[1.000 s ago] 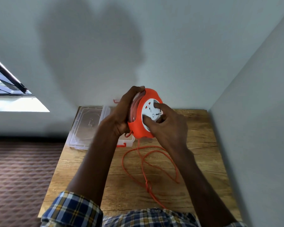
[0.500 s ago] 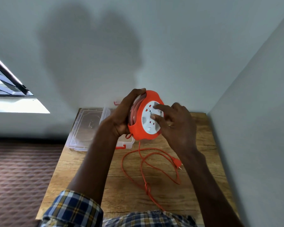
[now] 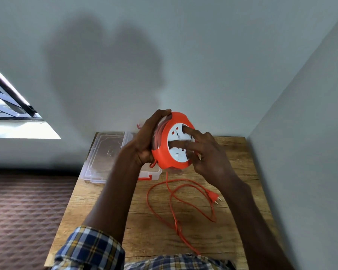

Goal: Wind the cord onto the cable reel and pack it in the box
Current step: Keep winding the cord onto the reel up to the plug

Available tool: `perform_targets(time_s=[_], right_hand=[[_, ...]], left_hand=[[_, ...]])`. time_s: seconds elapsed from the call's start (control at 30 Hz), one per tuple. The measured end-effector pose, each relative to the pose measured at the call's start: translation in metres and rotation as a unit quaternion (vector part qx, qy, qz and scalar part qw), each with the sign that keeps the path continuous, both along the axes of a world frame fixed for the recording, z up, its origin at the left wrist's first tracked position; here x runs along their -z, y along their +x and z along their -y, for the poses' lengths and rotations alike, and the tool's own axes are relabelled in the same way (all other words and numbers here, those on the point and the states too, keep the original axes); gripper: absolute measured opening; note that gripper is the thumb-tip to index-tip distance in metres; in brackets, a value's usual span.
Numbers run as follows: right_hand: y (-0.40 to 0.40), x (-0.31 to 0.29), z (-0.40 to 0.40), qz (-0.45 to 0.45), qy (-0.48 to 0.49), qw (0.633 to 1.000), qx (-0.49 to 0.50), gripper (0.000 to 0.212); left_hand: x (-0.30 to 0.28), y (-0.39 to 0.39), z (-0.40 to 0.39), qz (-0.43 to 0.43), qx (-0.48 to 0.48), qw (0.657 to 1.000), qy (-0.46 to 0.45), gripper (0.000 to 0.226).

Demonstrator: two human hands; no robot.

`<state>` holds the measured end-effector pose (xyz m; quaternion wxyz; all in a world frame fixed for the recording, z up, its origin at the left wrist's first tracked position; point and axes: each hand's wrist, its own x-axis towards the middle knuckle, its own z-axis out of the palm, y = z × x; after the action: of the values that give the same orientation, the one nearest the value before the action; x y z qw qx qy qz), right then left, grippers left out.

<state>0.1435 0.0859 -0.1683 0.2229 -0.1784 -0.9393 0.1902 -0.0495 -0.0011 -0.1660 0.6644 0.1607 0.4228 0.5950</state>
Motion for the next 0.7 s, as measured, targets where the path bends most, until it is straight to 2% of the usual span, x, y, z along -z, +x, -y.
perform_targets(time_s=[0.13, 0.2, 0.27, 0.33, 0.4, 0.53, 0.63, 0.7], right_hand=[[0.0, 0.002, 0.007, -0.06, -0.007, 0.997, 0.049, 0.058], [-0.003, 0.0, 0.014, -0.084, -0.074, 0.987, 0.111, 0.054], [-0.008, -0.002, 0.022, -0.102, -0.155, 0.964, 0.191, 0.064], [-0.015, -0.004, 0.025, -0.114, -0.189, 0.944, 0.246, 0.068], [-0.017, -0.007, 0.024, -0.098, -0.173, 0.944, 0.263, 0.071], [-0.011, -0.008, 0.023, -0.072, -0.069, 0.965, 0.244, 0.067], [-0.006, -0.008, 0.024, -0.094, -0.031, 0.968, 0.23, 0.048], [-0.002, -0.01, 0.018, -0.105, -0.001, 0.978, 0.183, 0.035]], left_hand=[[-0.006, 0.001, -0.001, -0.011, -0.003, 1.0, -0.005, 0.057], [-0.011, 0.003, -0.005, -0.029, 0.005, 1.0, -0.007, 0.058], [-0.015, 0.006, -0.008, -0.035, 0.012, 0.999, -0.004, 0.059], [-0.015, 0.009, -0.008, -0.019, 0.01, 1.0, 0.0, 0.06], [-0.014, 0.011, -0.008, -0.008, 0.002, 1.0, 0.004, 0.061], [-0.015, 0.01, -0.008, -0.004, 0.002, 1.0, 0.013, 0.066], [-0.015, 0.009, -0.008, 0.012, -0.002, 1.0, 0.017, 0.064], [-0.014, 0.007, -0.007, 0.015, -0.005, 1.0, 0.014, 0.061]])
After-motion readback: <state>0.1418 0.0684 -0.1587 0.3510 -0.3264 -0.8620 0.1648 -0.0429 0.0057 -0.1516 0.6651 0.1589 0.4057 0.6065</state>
